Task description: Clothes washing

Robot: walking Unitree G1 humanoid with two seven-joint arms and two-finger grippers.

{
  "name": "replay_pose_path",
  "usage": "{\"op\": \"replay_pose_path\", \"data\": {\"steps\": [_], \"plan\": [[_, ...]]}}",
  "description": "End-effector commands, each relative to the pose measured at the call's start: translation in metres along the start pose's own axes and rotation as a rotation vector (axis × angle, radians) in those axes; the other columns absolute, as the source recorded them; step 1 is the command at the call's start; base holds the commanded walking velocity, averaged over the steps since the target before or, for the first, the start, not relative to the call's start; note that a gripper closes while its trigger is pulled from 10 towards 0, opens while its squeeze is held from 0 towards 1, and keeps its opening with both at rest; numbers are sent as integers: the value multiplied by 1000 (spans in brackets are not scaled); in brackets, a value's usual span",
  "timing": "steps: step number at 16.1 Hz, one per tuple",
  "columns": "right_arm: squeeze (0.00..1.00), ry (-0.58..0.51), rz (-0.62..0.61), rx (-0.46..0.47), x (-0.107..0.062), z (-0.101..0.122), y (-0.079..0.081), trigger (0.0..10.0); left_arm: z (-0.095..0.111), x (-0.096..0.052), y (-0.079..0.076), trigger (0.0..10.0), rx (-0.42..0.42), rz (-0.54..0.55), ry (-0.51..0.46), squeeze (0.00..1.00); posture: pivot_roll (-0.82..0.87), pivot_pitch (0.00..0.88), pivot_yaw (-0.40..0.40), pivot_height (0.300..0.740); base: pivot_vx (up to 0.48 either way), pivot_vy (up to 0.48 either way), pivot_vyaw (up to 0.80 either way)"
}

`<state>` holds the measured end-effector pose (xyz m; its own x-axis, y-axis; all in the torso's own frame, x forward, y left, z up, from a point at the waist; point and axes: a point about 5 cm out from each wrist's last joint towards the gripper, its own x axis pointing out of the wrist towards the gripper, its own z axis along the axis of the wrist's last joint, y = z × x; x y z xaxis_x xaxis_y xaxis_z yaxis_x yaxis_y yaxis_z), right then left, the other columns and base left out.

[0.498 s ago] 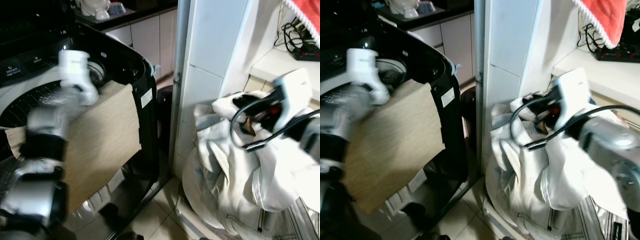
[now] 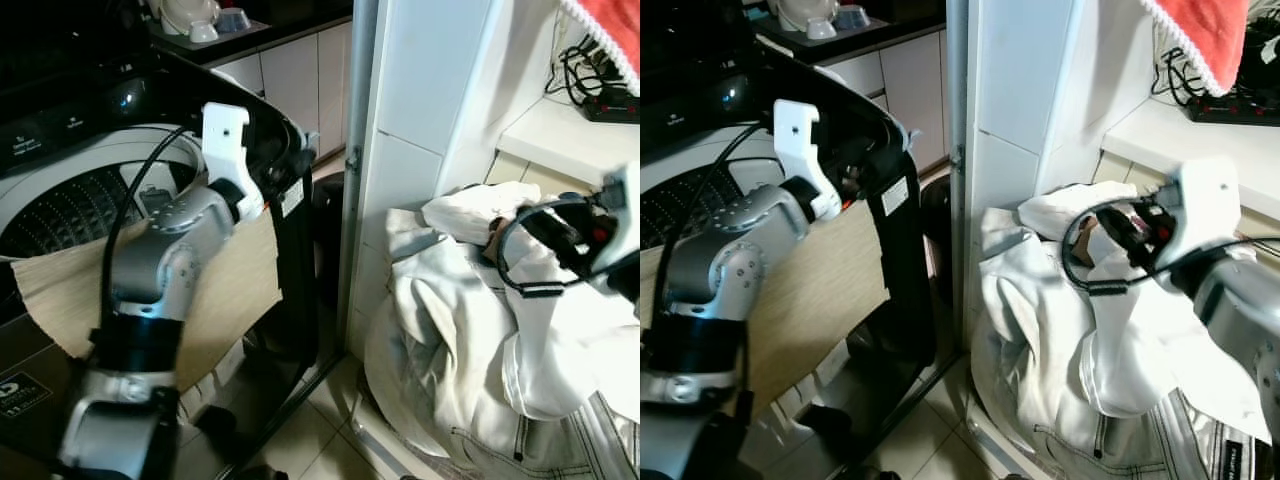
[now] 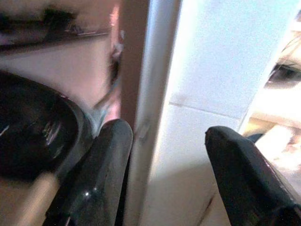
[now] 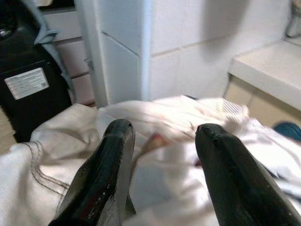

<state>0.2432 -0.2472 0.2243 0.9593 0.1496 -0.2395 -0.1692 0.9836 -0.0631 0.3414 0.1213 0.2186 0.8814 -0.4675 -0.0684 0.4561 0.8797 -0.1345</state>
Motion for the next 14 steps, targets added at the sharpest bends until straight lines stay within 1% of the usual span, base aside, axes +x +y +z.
{"op": "replay_pose_path", "data": {"steps": [1,2,3,4,6,8,9,10,11,12,13,14], "plan": [[0,-9,-27,2,-6,1,-1,10000,-18,-4,-8,10000,-130,-77,162,0,-204,0,76,740,0,0,0],[0,-11,-43,8,-8,1,-3,10000,-19,-7,-16,10000,-165,-151,154,0,-204,0,76,740,0,0,0],[0,-19,-62,19,-10,0,-5,10000,-20,-9,-20,10000,-18,-127,153,0,-206,0,79,740,0,0,0],[0,-23,-84,32,-12,0,-8,10000,-20,-10,-22,10000,45,-115,135,0,-207,0,80,740,0,0,0],[0,-16,-105,33,-13,-2,-9,10000,-21,-10,-21,10000,10,-94,132,0,-207,0,80,740,0,0,0],[0,18,-109,47,-16,-8,-7,10000,-18,-14,-24,10000,-9,-116,130,0,-209,0,80,740,0,0,0],[0,33,-113,59,-16,-11,-7,10000,-16,-15,-24,10000,6,-111,123,0,-210,0,79,740,0,0,0],[0,85,-151,48,-15,-19,-10,10000,-20,-18,-27,10000,8,-155,144,0,-211,0,79,740,0,0,0],[0,139,-190,35,-14,-30,-14,10000,-26,-21,-29,10000,34,-175,190,0,-209,0,79,740,0,0,0],[0,168,-206,42,-12,-36,-16,10000,-30,-22,-29,10000,38,-175,219,0,-210,0,81,740,0,0,0],[0,200,-205,52,-10,-44,-17,10000,-29,-23,-32,10000,102,-202,178,0,-213,0,81,740,0,0,0],[0,231,-194,97,-5,-55,-19,10000,-26,-23,-34,10000,136,-213,116,0,-216,0,84,740,0,0,0]]}}
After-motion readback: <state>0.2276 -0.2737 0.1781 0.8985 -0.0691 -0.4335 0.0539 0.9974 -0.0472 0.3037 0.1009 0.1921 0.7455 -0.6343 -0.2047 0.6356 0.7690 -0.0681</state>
